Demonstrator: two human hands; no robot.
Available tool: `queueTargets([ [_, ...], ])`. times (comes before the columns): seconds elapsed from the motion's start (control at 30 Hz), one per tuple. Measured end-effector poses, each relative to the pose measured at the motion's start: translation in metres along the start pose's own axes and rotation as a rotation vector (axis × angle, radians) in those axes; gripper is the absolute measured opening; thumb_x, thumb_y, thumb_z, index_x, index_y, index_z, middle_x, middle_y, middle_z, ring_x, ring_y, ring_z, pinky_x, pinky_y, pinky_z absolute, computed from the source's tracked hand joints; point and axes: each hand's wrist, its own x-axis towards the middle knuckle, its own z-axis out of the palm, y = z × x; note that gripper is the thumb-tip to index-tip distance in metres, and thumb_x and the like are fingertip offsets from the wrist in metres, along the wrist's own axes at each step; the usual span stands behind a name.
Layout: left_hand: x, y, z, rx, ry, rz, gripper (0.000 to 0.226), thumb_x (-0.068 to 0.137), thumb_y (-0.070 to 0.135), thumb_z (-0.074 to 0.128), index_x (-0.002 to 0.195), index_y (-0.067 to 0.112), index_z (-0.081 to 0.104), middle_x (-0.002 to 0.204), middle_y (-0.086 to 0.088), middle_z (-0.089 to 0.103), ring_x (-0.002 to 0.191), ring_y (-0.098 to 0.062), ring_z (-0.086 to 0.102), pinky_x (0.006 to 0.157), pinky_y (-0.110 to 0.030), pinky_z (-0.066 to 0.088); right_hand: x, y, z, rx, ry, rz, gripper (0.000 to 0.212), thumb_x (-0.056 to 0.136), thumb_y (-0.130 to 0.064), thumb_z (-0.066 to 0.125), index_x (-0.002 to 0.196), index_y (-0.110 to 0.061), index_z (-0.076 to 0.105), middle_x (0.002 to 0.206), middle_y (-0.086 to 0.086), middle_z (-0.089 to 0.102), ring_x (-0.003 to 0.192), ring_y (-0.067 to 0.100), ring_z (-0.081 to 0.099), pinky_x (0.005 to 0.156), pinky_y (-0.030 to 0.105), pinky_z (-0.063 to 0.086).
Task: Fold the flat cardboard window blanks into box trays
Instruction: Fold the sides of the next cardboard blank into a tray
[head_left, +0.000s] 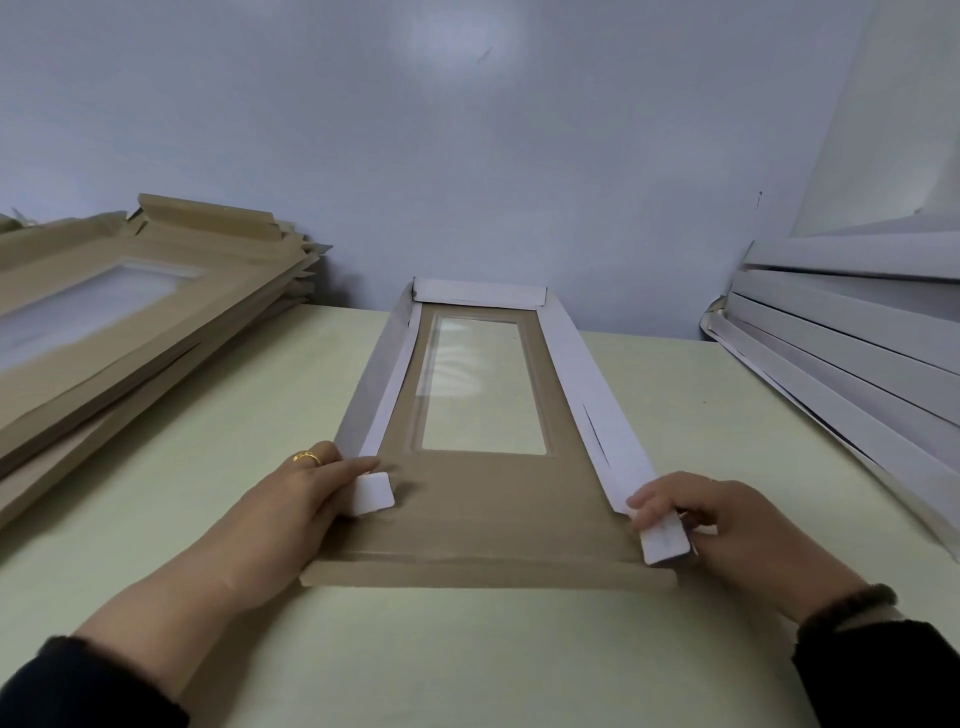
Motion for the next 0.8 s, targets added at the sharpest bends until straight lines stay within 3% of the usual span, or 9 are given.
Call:
queueTargets([
  [0.13,-0.001,-0.001,-0.003,-0.128,0.006,-0.054,0.041,0.096,0.004,0.039,0.12,0.033,0.053,0.081,0.013,0.046,0.074,0.005,0.048,0.062,-0.012,0.037,-0.003,0.0,-0.008,0.219,0.003,0.092,0.028,0.081,0.013,0.057,0.079,-0.009,0.075,0.087,-0.002,0.074,0.08,-0.003,0.065,0.07,0.001,0.041],
  [0.2,-0.002,-0.003,-0.005,-0.216,0.049,-0.101,0.037,0.094,0.007,0.046,0.106,0.041,0.051,0.077,0.009,0.052,0.068,-0.002,0.05,0.058,-0.015,0.04,-0.004,0.0,-0.009,0.258,0.025,0.126,0.026,0.085,0.005,0.056,0.083,-0.013,0.075,0.087,-0.004,0.074,0.08,0.001,0.066,0.072,0.002,0.043],
  [0.33,-0.004,-0.003,-0.009,-0.296,0.128,-0.113,0.031,0.087,0.005,0.059,0.074,0.032,0.051,0.07,0.003,0.06,0.061,-0.014,0.05,0.056,-0.02,0.038,-0.002,-0.003,0.0,0.26,0.185,0.126,0.019,0.084,0.006,0.058,0.076,-0.009,0.066,0.067,0.005,0.066,0.06,0.01,0.062,0.062,0.01,0.045],
  [0.4,-0.004,0.0,-0.009,-0.291,0.134,-0.109,0.031,0.085,0.004,0.062,0.069,0.03,0.053,0.07,0.002,0.061,0.06,-0.013,0.05,0.055,-0.018,0.038,0.001,-0.008,0.01,0.136,0.276,0.066,0.017,0.08,0.005,0.063,0.072,-0.008,0.057,0.06,0.006,0.058,0.053,0.012,0.055,0.057,0.015,0.042],
  [0.5,-0.006,0.005,-0.009,-0.219,0.143,-0.072,0.031,0.083,0.004,0.063,0.064,0.028,0.056,0.074,0.008,0.061,0.065,-0.01,0.051,0.055,-0.013,0.037,0.003,-0.016,0.023,-0.24,0.313,-0.075,0.02,0.075,-0.001,0.069,0.067,-0.014,0.056,0.059,-0.003,0.055,0.06,0.014,0.051,0.059,0.018,0.039],
  [0.63,-0.007,0.012,-0.01,-0.095,0.123,0.01,0.028,0.084,0.004,0.063,0.069,0.028,0.06,0.088,0.016,0.057,0.078,-0.01,0.051,0.066,-0.019,0.04,0.001,-0.023,0.026,-0.559,0.22,-0.224,0.015,0.074,0.001,0.07,0.067,-0.007,0.06,0.058,0.001,0.053,0.057,0.023,0.049,0.053,0.034,0.044],
  [0.73,-0.008,0.009,-0.015,-0.12,0.108,0.035,0.032,0.083,-0.004,0.062,0.075,0.026,0.068,0.096,0.019,0.057,0.078,-0.01,0.053,0.066,-0.015,0.04,-0.003,-0.023,0.022,-0.664,0.123,-0.27,0.015,0.069,0.009,0.072,0.073,-0.005,0.067,0.068,0.004,0.061,0.061,0.026,0.058,0.054,0.032,0.051],
  [0.8,-0.01,0.006,-0.019,-0.146,0.09,0.027,0.039,0.083,-0.012,0.056,0.085,0.024,0.073,0.103,0.025,0.056,0.08,-0.007,0.055,0.067,-0.008,0.039,-0.006,-0.024,0.019,-0.711,0.097,-0.299,0.032,0.066,0.017,0.063,0.087,-0.005,0.072,0.079,0.005,0.064,0.063,0.025,0.061,0.055,0.028,0.053],
])
